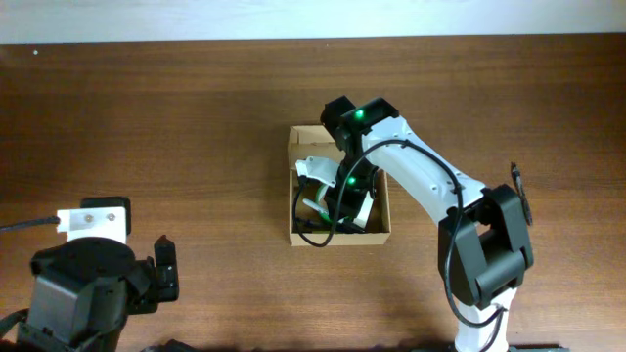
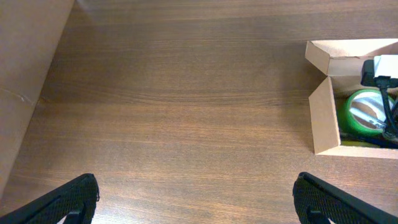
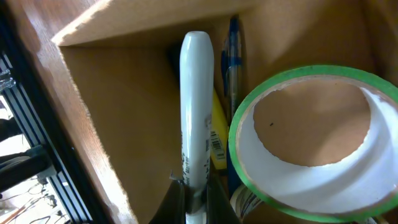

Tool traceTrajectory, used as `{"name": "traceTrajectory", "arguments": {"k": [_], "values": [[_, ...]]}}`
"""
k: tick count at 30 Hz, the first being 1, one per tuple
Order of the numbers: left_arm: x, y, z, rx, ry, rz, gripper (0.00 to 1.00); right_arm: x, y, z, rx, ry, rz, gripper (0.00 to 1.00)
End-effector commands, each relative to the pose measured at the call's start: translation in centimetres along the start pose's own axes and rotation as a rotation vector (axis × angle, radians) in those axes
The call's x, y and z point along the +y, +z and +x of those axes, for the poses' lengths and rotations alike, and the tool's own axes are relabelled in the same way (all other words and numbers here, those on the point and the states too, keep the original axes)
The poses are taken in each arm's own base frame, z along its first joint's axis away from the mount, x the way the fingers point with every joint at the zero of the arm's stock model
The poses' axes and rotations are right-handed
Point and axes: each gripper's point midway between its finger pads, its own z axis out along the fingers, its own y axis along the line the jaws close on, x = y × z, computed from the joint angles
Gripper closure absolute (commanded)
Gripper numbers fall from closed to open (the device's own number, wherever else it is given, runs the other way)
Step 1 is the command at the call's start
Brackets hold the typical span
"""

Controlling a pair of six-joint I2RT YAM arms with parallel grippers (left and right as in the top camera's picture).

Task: Pack container
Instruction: 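Carry the Sharpie marker into the box and release it, then lift the right gripper and move it to the clear pen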

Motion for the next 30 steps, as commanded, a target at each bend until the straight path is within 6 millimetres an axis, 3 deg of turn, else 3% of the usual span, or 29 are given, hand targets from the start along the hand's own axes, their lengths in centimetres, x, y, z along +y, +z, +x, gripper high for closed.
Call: {"name": "traceTrajectory", "arguments": {"k": [1, 4, 7, 11, 13, 18, 23, 26, 28, 30], "values": [[-0.1, 0.0, 0.2, 0.007, 0.014, 0.007, 0.0, 0.2, 0.7, 0.2, 0.01, -0.005, -0.029, 0.87], [-0.1, 0.0, 0.2, 0.007, 0.014, 0.007, 0.01, 0.2, 0.7, 0.2, 0.011, -0.004, -0.03, 0.67], [-0.1, 0.0, 0.2, 0.007, 0.014, 0.007, 0.0, 0.3, 0.7, 0.3, 0.016, -0.002, -0.033, 0.57], [-0.1, 0.0, 0.2, 0.006, 0.014, 0.007, 0.0, 0.2, 0.5, 0.8, 0.043, 0.029, -0.018, 0.53], [-0.1, 0.0, 0.2, 0.006, 0.014, 0.007, 0.0, 0.6, -1.2, 0.6, 0.042, 0.039, -0.009, 0.58], [-0.1, 0.0, 0.2, 0.006, 0.014, 0.006, 0.0, 0.5, -8.5, -1.4, -0.065, 0.078, 0.139, 0.58], [-0.1, 0.0, 0.2, 0.006, 0.014, 0.007, 0.0, -0.7, -18.4, -3.1, -0.276, 0.172, 0.394, 0.49], [-0.1, 0.0, 0.2, 0.006, 0.014, 0.006, 0.0, -3.9, -23.9, -0.8, -0.358, 0.409, 0.598, 0.45], [-0.1, 0.0, 0.2, 0.006, 0.014, 0.006, 0.01, -6.3, -25.6, 2.2, -0.359, 0.577, 0.675, 0.43], [-0.1, 0.0, 0.2, 0.005, 0.014, 0.006, 0.0, -8.1, -25.6, 5.6, -0.324, 0.699, 0.659, 0.43]]}}
